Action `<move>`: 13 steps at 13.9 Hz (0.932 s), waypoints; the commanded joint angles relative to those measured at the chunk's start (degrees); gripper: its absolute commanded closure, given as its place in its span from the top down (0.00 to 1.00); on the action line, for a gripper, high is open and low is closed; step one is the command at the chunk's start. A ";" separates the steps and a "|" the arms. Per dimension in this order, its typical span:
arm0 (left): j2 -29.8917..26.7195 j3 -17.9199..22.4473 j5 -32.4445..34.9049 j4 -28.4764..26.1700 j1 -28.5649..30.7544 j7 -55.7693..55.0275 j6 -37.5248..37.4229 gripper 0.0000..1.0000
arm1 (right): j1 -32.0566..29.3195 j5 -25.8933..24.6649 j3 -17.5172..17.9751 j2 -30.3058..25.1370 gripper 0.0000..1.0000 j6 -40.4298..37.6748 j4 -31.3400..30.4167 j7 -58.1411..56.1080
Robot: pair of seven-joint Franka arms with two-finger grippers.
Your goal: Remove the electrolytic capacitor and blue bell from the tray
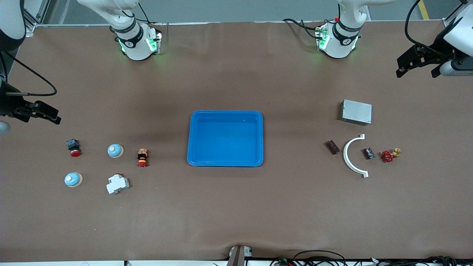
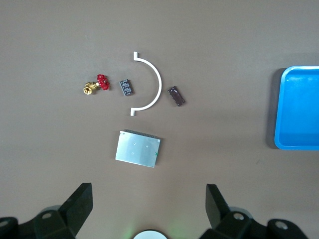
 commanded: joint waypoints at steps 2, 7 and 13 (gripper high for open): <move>-1.67 -0.10 1.16 -1.18 -0.01 0.11 0.59 1.00 | 0.87 3.25 0.13 -1.66 1.00 -0.49 -1.11 -0.78; -1.67 -0.01 1.16 -1.00 0.16 0.29 -0.02 1.00 | 1.93 3.34 0.13 -2.36 1.00 -0.66 -1.20 -0.69; -1.67 -0.09 1.16 -0.92 0.16 0.20 -1.43 1.00 | 1.84 3.26 0.04 -3.42 1.00 -4.17 -0.58 -0.52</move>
